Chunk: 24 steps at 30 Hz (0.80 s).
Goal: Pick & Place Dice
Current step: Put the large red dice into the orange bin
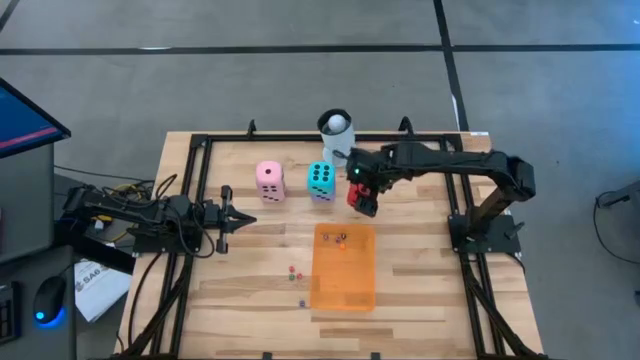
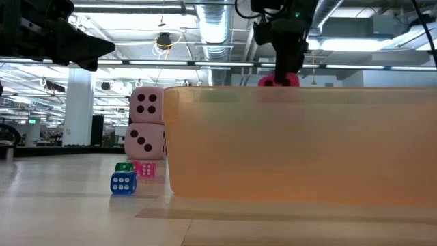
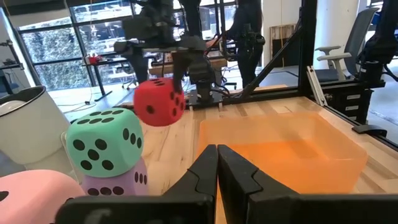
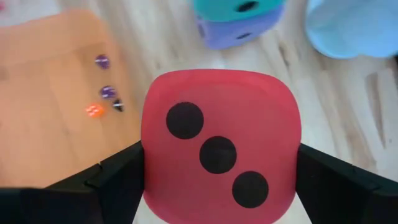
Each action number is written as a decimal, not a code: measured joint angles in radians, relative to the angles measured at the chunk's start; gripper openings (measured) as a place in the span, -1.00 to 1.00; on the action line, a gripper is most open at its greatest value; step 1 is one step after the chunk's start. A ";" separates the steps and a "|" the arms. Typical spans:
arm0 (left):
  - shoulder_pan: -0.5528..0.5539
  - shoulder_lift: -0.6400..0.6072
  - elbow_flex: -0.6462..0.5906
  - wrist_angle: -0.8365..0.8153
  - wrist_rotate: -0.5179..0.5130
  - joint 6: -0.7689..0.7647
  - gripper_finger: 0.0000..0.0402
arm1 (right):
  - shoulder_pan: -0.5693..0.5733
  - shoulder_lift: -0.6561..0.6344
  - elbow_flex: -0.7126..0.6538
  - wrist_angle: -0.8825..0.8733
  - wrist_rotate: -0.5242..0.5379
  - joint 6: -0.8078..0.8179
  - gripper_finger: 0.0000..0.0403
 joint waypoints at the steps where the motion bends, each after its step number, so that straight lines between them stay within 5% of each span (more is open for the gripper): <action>1: 0.000 0.000 0.000 0.000 0.000 0.000 -1.00 | 0.018 0.000 0.000 0.001 0.000 0.001 0.70; 24: 0.000 0.000 0.000 0.000 0.000 -0.033 -1.00 | 0.302 0.001 -0.010 0.096 0.000 0.060 0.71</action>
